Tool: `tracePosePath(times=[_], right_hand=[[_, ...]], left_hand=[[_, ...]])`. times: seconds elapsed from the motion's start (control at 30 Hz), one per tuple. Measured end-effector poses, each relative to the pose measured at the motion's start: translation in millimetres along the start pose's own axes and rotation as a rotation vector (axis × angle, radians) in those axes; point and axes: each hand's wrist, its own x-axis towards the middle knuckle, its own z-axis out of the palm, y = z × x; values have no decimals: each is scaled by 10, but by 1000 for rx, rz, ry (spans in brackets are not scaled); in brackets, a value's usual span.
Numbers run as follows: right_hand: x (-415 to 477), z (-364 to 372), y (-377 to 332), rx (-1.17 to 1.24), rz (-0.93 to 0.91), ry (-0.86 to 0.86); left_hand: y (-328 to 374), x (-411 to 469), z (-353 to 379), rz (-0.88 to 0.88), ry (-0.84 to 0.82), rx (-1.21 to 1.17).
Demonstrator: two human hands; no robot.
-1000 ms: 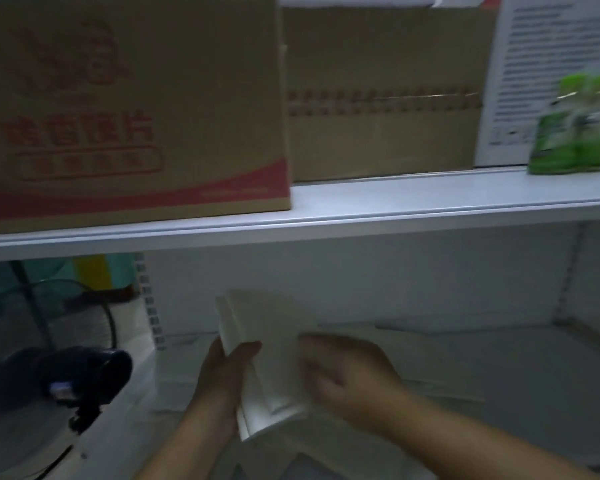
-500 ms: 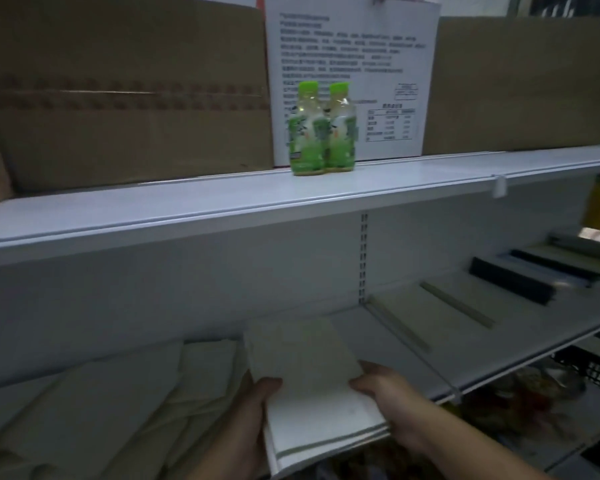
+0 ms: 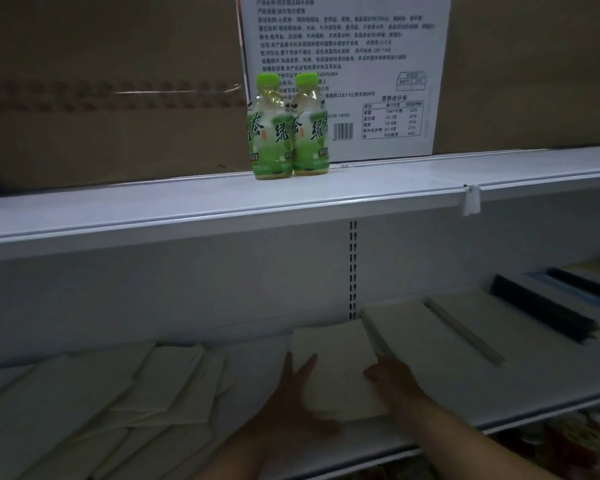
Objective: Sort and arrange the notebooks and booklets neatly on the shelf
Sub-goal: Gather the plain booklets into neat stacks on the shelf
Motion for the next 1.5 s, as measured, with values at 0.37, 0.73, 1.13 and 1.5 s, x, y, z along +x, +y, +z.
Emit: tracePosePath(times=[0.37,0.73,1.13,1.5], right_hand=[[522,-78,-35,-575,-198,-16],[374,46,301,-856,-558,158],[234,-9,223,-996,-599,78],[-623,1616,-944,-1172,-1136,-458]], left_hand=[[-257,188,130,-49,292,167],[-207,194,154,-58,246,184],[-98,117,-22,-186,91,7],[-703,-668,-1852,-268,275,617]])
